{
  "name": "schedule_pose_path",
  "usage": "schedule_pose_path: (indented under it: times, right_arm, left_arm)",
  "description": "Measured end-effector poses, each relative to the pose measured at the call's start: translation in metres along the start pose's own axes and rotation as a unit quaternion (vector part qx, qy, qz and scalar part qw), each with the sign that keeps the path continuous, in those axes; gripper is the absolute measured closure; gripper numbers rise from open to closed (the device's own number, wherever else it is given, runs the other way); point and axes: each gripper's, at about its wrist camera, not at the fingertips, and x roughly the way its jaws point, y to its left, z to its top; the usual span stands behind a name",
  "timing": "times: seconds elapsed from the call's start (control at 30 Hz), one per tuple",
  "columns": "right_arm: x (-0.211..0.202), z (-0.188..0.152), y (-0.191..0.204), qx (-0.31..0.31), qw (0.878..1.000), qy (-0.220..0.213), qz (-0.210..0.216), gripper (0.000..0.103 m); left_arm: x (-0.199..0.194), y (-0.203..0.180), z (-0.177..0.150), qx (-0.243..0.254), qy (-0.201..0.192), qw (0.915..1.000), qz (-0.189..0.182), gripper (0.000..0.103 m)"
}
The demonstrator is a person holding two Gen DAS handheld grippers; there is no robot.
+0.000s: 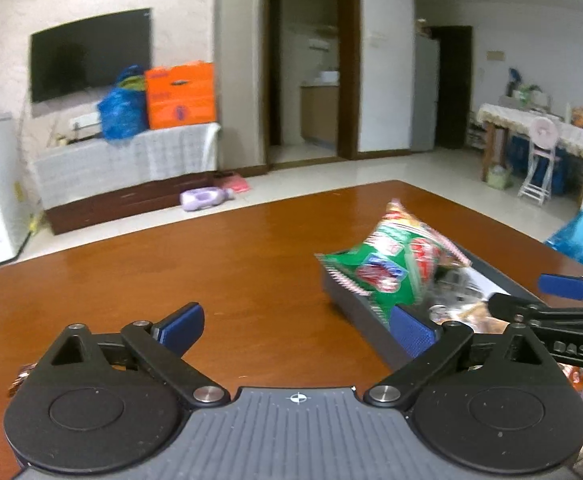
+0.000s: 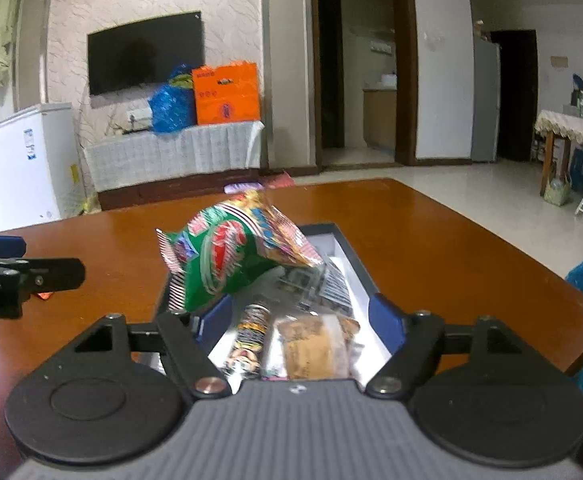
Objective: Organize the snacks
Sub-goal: 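Open the left tool to drop the bottle while the right tool releases the pastry, then move both tools from the tray to the red stick snack and brown candy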
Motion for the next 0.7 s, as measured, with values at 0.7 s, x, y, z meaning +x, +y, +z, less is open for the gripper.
schedule_pose_path:
  times: [0.7]
  right_arm:
    - [-0.011, 0.005, 0.151, -0.129, 0.972, -0.042, 0.192, 0.013]
  left_arm:
    - [-0.028, 0.165, -0.043, -0.083, -0.03, 0.9778, 0.19, 0.001]
